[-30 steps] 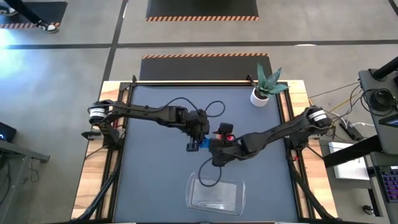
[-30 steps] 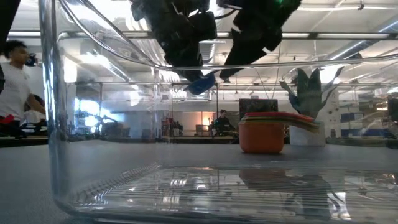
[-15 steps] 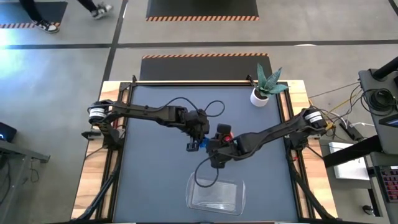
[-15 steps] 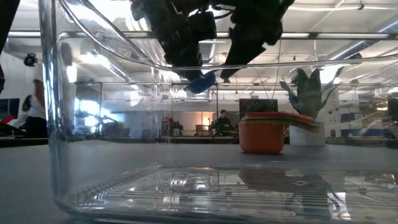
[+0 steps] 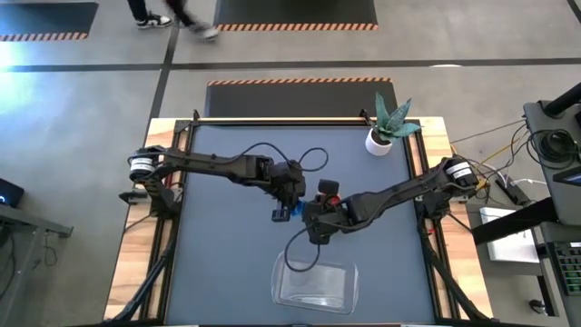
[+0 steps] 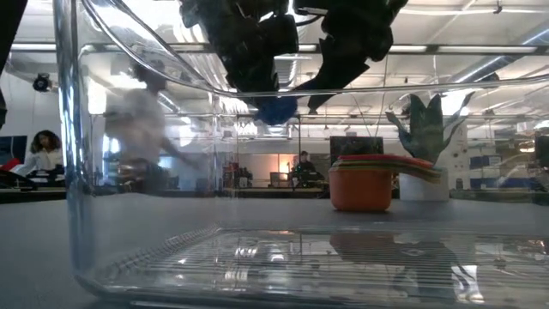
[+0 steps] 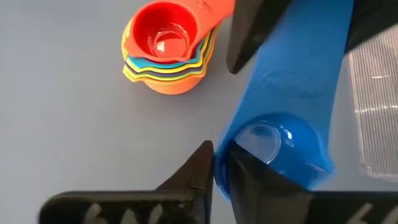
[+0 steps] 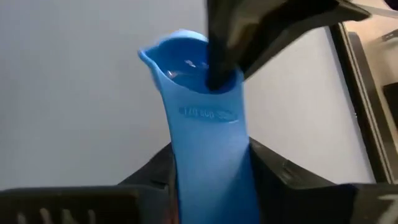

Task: Nest measuring cups in basket
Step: Stack the blue measuring cup on top of the orange measuring cup

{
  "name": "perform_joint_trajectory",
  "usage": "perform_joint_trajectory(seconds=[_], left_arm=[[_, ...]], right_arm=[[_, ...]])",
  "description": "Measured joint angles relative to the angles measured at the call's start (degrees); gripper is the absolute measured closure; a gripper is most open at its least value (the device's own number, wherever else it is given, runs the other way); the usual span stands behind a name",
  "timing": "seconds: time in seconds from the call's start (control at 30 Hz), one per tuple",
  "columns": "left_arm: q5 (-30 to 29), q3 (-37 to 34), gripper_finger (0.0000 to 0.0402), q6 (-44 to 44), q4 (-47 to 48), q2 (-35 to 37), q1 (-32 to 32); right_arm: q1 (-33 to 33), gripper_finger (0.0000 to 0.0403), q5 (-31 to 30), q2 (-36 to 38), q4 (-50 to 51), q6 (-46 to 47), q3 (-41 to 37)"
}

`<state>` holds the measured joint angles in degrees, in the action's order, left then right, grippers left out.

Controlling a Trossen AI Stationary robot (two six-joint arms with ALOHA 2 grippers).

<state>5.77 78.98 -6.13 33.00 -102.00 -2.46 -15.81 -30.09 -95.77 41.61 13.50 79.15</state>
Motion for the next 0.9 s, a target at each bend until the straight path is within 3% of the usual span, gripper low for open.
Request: perform_joint_trajectory(seconds=[0.27, 0.47, 0.7, 0.9], left_arm=[[-0.8, -0.1, 0.0313, -0.3, 1.6, 0.9, -0.3], [-0.9, -0.1, 0.0285, -0.3, 2.0, 2.5, -0.6], [-0.7, -1.7, 0.0283, -0.3, 2.6, 3.0, -0.3], [-0.5, -10.1, 0.0283, -1.3, -4.2, 4.0, -0.3]], right_arm=[[0.0, 0.0338, -1.6, 0.1, 3.8, 3.3, 0.0], [0.0, 0.0391, -2.6, 0.1, 7.9, 6.3, -0.6], [-0.7, 0.0395, -3.5, 1.2, 11.8, 10.1, -2.6], [-3.5, 0.0394, -7.3, 9.6, 10.9, 16.4, -10.1]])
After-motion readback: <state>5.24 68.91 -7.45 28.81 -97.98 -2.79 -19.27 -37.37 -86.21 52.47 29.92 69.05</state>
